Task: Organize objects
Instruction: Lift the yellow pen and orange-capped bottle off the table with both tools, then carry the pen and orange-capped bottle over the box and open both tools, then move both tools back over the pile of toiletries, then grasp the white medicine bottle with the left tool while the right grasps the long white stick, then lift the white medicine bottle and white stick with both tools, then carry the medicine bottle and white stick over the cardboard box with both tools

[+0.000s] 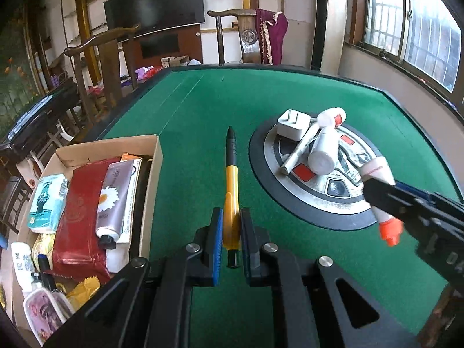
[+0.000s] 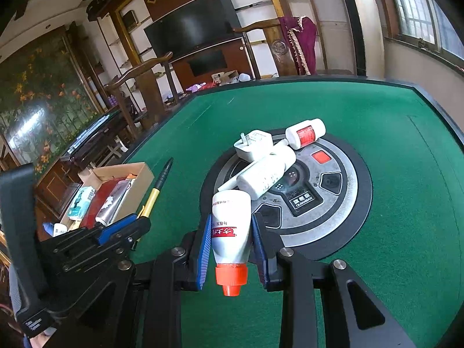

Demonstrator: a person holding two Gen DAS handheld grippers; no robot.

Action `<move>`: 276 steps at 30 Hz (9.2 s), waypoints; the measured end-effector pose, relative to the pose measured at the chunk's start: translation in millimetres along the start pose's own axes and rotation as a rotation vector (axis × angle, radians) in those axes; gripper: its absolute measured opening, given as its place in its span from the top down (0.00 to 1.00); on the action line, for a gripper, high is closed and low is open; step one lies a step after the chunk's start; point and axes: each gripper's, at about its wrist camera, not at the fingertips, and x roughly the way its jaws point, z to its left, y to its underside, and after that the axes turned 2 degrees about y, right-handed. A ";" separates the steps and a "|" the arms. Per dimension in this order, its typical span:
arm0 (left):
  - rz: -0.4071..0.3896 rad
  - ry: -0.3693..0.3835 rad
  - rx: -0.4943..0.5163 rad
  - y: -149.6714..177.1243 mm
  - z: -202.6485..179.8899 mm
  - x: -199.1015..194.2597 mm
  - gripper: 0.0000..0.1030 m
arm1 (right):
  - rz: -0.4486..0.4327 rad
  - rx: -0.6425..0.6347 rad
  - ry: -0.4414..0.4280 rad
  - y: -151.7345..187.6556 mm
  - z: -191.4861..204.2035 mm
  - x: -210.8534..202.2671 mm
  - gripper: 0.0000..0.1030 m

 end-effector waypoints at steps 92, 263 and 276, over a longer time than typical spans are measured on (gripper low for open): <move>0.077 0.160 -0.052 -30.8 85.3 -70.0 0.72 | 0.029 -0.032 -0.121 -9.9 42.2 -5.4 0.47; -0.164 0.045 -0.050 -1.7 -2.9 -29.4 0.68 | 0.034 -0.035 -0.117 1.6 20.1 1.4 0.87; -0.210 0.062 -0.082 10.6 20.7 -75.4 0.68 | 0.022 -0.025 -0.162 9.6 40.7 -7.2 0.87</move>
